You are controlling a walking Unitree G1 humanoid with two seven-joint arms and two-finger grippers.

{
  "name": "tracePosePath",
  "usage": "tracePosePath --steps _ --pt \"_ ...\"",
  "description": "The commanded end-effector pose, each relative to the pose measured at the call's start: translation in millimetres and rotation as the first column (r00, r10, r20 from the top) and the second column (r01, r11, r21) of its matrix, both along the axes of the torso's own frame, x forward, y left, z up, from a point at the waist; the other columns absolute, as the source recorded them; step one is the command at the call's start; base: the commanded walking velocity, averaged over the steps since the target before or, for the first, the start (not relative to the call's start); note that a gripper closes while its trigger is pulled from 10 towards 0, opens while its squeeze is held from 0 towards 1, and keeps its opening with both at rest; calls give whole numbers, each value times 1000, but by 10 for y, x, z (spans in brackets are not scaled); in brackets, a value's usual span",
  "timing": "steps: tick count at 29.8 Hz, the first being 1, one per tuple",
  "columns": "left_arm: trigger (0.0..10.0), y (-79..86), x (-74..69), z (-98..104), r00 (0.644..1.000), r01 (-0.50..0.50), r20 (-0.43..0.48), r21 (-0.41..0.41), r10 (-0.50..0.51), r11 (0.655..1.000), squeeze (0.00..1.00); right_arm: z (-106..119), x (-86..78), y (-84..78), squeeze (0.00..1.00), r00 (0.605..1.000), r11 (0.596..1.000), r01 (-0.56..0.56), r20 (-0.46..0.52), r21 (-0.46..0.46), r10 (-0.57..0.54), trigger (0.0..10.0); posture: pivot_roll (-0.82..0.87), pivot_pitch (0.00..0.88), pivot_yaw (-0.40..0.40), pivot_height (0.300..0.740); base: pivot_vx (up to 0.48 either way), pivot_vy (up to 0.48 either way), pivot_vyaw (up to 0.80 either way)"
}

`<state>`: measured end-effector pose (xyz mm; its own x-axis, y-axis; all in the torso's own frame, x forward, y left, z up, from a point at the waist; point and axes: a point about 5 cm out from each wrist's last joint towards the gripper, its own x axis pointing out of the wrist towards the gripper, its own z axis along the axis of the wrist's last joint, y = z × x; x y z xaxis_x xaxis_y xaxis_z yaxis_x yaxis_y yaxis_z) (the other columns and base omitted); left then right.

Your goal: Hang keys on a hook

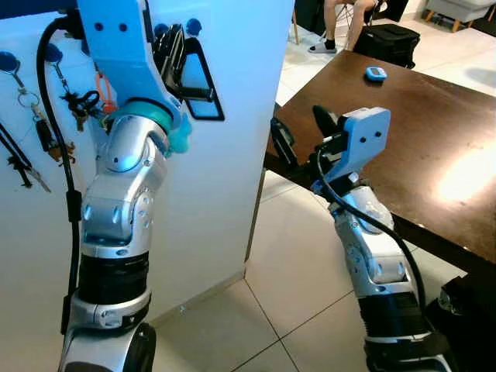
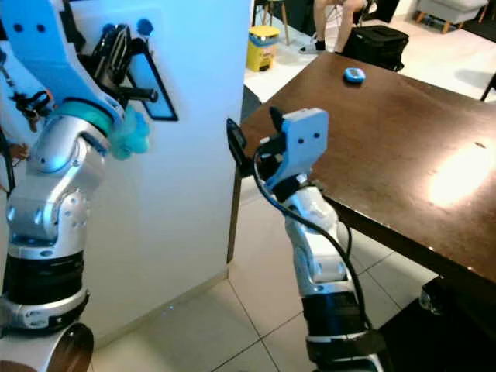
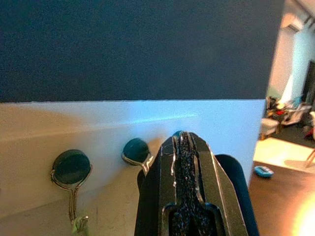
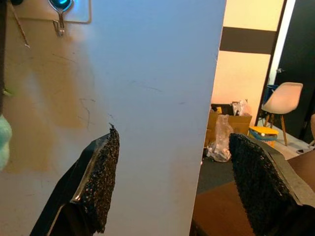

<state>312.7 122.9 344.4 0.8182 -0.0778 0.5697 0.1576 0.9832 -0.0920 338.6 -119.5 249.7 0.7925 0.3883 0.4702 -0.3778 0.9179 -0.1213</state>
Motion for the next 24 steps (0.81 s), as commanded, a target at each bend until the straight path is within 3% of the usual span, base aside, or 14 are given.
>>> tracePosePath --steps 1,11,15,24 --pt "10000 10 -36 8 1000 5 8 -3 -5 1000 0 -36 1 -6 0 1000 1000 3 -9 -8 -3 10000 -41 62 66 740 0 0 0" --pt "10000 50 -10 -82 999 -32 -36 27 33 999 0 -32 8 15 0 1000 1000 -6 -10 -7 6 10000 -41 61 64 740 0 0 0" --pt "10000 19 47 -183 995 -30 -98 48 35 998 0 -32 5 1 0 1000 1000 2 -9 -8 -2 10000 -47 64 69 740 0 0 0" --pt "10000 8 62 -157 994 -38 -104 56 44 998 0 -34 3 2 0 1000 1000 3 -9 -7 -3 10000 -43 66 70 740 0 0 0"
